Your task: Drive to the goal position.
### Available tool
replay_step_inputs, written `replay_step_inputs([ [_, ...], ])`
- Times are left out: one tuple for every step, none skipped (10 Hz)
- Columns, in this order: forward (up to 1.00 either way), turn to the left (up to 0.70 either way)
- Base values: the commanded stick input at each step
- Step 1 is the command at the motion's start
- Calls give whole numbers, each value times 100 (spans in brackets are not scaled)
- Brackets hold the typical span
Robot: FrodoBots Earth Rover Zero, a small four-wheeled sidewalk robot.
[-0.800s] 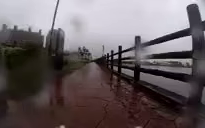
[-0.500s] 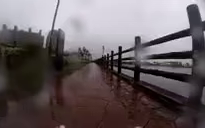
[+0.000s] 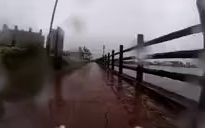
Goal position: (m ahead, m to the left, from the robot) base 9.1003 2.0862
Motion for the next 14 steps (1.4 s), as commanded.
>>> replay_step_inputs([
  [70, 0],
  [70, 0],
  [70, 0],
  [70, 0],
  [70, 0],
  [70, 0],
  [70, 0],
  [70, 0],
  [70, 7],
  [70, 22],
  [70, 33],
  [70, 19],
  [70, 4],
  [70, 0],
])
